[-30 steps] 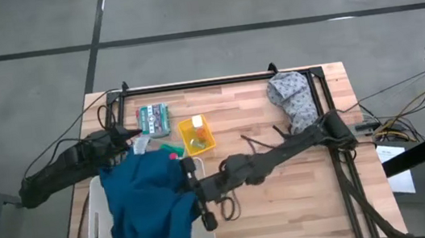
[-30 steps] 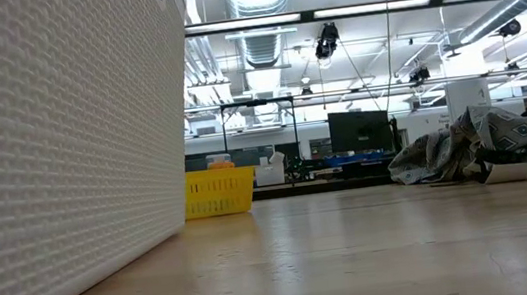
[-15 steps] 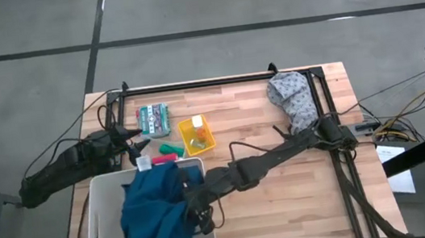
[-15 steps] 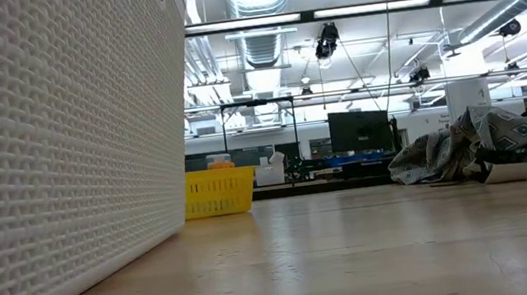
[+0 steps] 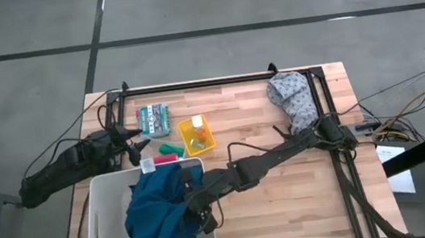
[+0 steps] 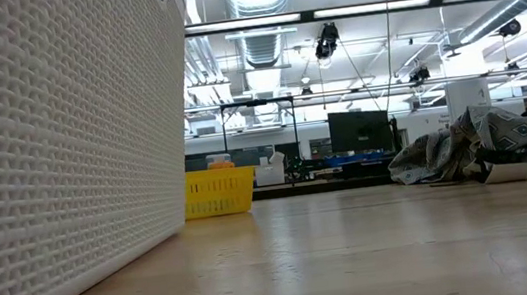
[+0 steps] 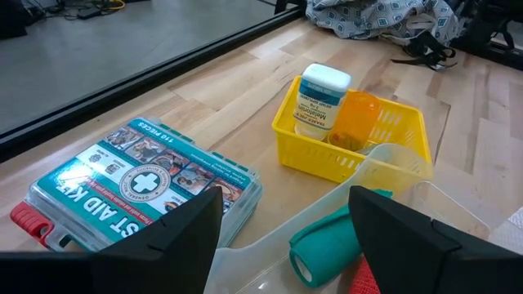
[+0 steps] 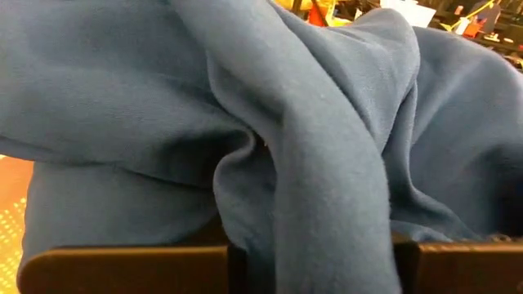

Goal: Pick & place medical supplies in basket/bin
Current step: Put the blue patient gown into the white bin

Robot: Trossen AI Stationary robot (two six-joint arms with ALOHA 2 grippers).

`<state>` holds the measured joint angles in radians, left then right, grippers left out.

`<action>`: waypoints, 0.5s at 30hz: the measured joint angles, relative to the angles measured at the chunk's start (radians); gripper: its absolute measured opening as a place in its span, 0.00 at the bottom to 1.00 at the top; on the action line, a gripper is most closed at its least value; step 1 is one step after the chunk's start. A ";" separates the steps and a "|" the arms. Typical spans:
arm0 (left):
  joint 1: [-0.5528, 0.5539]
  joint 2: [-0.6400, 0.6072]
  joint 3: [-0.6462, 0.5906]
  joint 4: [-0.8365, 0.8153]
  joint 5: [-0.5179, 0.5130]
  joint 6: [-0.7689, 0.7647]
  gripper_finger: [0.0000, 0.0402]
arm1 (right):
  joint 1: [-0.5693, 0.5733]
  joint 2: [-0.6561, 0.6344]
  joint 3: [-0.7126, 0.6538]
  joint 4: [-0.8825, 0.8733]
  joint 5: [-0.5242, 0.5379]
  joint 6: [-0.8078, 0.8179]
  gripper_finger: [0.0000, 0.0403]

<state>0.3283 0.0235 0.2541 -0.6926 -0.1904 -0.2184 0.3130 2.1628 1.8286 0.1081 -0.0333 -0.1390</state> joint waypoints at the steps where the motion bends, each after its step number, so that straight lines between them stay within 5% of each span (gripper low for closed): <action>1: 0.000 0.000 0.000 0.000 0.000 0.000 0.68 | 0.000 0.000 0.000 0.000 -0.003 0.000 0.14; 15: 0.000 0.000 0.000 0.000 0.000 0.000 0.68 | -0.007 0.000 -0.001 0.000 -0.018 0.076 0.38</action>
<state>0.3283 0.0235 0.2543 -0.6926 -0.1902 -0.2184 0.3058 2.1624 1.8278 0.1081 -0.0513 -0.0627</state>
